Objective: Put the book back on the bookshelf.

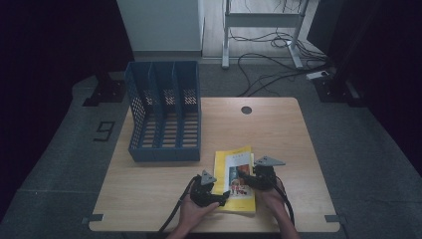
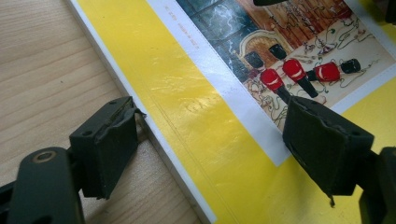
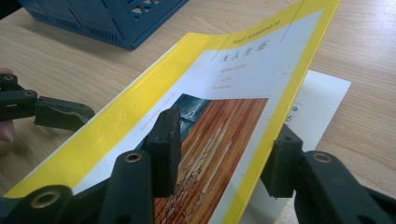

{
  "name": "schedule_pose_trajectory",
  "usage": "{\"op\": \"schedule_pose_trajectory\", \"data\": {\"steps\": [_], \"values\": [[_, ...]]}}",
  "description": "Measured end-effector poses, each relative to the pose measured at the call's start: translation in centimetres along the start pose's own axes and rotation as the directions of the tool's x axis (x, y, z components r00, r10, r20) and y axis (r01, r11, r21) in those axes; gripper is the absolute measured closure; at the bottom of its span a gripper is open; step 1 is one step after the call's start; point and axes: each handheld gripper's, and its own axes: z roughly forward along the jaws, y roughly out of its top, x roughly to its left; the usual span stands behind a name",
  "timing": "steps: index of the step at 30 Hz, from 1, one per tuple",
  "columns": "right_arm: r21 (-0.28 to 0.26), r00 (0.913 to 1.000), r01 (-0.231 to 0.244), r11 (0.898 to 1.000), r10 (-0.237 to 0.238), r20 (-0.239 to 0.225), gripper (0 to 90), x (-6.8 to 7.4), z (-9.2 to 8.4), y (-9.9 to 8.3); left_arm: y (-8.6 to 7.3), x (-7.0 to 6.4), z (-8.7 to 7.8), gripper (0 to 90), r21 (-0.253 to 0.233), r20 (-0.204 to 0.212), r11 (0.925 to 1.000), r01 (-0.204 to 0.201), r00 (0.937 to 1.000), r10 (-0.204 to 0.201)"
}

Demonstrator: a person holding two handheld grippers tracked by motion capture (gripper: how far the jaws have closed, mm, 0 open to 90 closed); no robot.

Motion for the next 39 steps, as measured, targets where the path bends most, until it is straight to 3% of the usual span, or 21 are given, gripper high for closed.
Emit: {"op": "schedule_pose_trajectory", "data": {"steps": [7,18,22,24,28,32,34,39], "values": [[-0.012,0.9994,-0.017,1.0,0.016,-0.031,62.8,0.0,-0.6,0.1,0.0,0.0,0.0,17.9,-0.003,0.001,1.0,0.001,1.0,-0.001],[-0.036,0.9994,-0.023,0.999,0.023,-0.027,65.3,0.5,-1.0,0.1,-0.1,0.0,0.0,17.7,-0.005,0.003,1.0,0.003,1.0,-0.003],[0.01,0.9962,-0.032,0.999,0.032,-0.08,62.4,0.7,-1.0,-0.1,-0.1,0.0,0.0,17.7,-0.006,0.003,1.0,0.003,1.0,-0.003],[0.035,0.9977,-0.011,0.999,0.013,-0.066,61.6,0.9,-1.0,-0.2,-0.1,0.0,0.0,17.8,-0.006,0.003,1.0,0.003,1.0,-0.003],[0.051,0.9982,-0.03,0.998,0.033,-0.051,60.7,0.8,-1.1,-0.4,-0.1,0.0,0.0,17.8,-0.006,0.003,1.0,0.002,1.0,-0.002],[0.007,0.9973,-0.03,1.0,0.031,-0.066,61.0,0.7,-1.4,-0.4,-0.1,0.1,0.0,17.8,-0.006,0.004,1.0,0.002,1.0,-0.002],[-0.023,0.9991,-0.001,1.0,0.0,-0.043,61.1,0.9,-1.2,-0.3,-0.1,0.1,0.0,17.6,-0.006,0.005,1.0,0.001,1.0,-0.001],[-0.045,0.9999,-0.005,0.999,0.005,-0.011,65.9,0.7,-0.3,-0.1,-0.1,0.1,0.0,17.6,-0.007,0.004,1.0,0.003,1.0,-0.003]]}}
